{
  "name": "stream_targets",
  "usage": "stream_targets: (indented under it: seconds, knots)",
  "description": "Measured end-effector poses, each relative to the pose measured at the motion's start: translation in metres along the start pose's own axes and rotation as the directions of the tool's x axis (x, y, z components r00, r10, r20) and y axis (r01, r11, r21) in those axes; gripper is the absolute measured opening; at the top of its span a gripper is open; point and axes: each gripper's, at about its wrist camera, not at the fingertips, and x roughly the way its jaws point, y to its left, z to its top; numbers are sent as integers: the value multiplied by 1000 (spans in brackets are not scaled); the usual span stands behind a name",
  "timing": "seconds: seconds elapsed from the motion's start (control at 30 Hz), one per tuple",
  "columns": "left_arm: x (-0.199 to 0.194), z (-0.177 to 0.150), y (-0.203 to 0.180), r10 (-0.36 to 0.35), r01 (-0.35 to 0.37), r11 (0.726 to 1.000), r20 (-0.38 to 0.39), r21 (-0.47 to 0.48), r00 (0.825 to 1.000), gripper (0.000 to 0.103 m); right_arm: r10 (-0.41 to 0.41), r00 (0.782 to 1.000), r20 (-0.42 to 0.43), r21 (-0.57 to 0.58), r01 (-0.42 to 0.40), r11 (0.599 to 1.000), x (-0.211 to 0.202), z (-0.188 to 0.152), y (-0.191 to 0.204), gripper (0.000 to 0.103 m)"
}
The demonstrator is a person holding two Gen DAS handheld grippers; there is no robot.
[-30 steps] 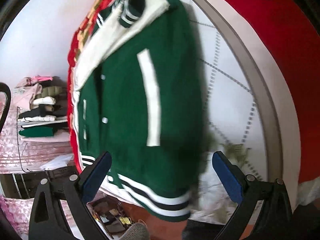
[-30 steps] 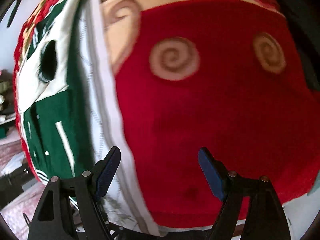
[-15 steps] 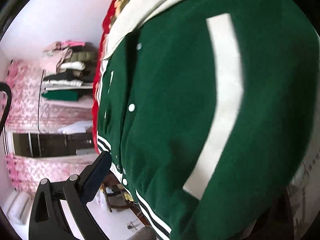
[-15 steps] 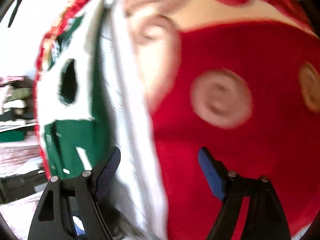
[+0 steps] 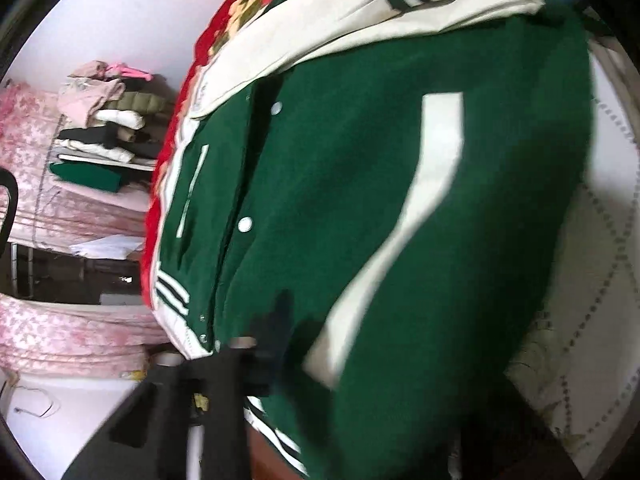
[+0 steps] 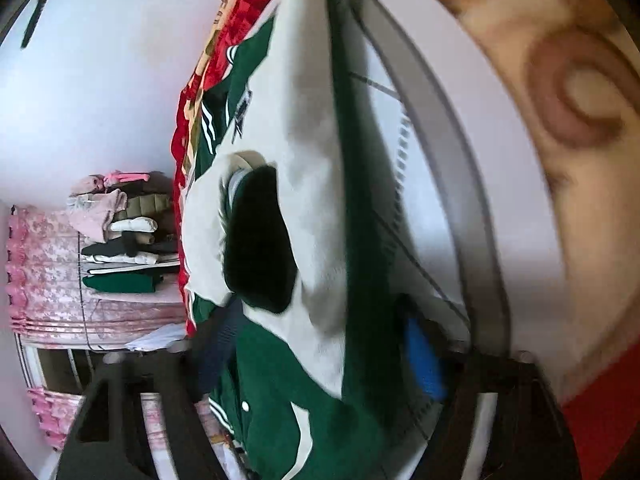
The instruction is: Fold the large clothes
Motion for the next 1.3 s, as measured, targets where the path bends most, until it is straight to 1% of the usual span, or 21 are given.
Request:
stream_targets:
  seconds: [0.03,0.07,0.1,0.2,0.3,0.47,0.5,0.63,0.7,0.77,0.83,0.9,0.93,1.0,1.07,1.1,1.17,1.2,1.23,1.27,1.3]
  knots:
    - [-2,0,1,-12,12,1000,6,0,1000,17,-21,1000,-7,4,21,1000,3,1,1,23]
    - [-4,1,3,-31,31,1000,11,-1,999,14,-43,999,-4,16,43,999,6,2,3,17]
    - [-6,2,8,-48,48,999,14,-4,999,11,-48,999,6,19,48,999,8,1,7,14]
    - [-15,6,33,-111,112,993,32,-29,993,9,-59,997,46,-13,60,998,-5,-3,32,12]
    - [-25,12,69,-179,183,981,56,-58,982,9,-41,996,81,-31,44,999,-35,-4,65,11]
    - [-27,25,140,-290,300,948,99,-103,952,9,-46,992,119,-107,59,993,-39,-5,155,11]
    - [-23,28,155,-313,324,939,107,-114,944,9,-54,991,126,-128,70,989,-34,-6,177,11]
    - [-1,39,210,-352,368,920,130,-135,927,9,-91,986,142,-194,117,974,-22,-12,243,11]
    - [16,44,235,-373,391,907,132,-157,918,9,-114,982,148,-226,146,963,7,-16,286,11]
    - [41,51,264,-408,425,887,122,-183,905,9,-133,980,147,-250,167,954,35,-19,323,11]
    - [71,59,290,-453,465,861,104,-206,885,9,-154,977,145,-281,190,941,66,-23,354,11]
    - [105,63,315,-502,507,827,86,-244,861,9,-191,973,129,-320,223,921,104,-26,384,11]
    - [119,65,321,-517,518,815,79,-258,852,9,-213,970,117,-338,241,910,129,-27,401,11]
    - [153,66,335,-554,546,788,60,-286,830,11,-253,963,94,-364,270,891,164,-30,417,11]
    - [190,62,346,-596,569,752,25,-332,803,16,-308,949,65,-385,308,870,210,-32,427,11]
    - [214,59,349,-635,591,721,-5,-361,772,17,-333,942,46,-393,324,860,231,-34,430,11]
    - [243,52,358,-684,618,673,-25,-408,729,21,-386,923,8,-415,354,838,273,-38,435,11]
    - [262,46,364,-710,622,636,-31,-456,704,25,-402,916,-6,-418,362,833,288,-41,432,13]
    - [272,42,370,-729,630,606,-23,-485,684,26,-406,913,-44,-410,355,841,309,-41,428,17]
    - [282,36,378,-756,645,556,6,-524,655,30,-395,915,-80,-393,336,856,321,-41,423,24]
    - [287,32,383,-763,647,532,22,-546,646,42,-366,922,-127,-365,300,881,333,-41,419,33]
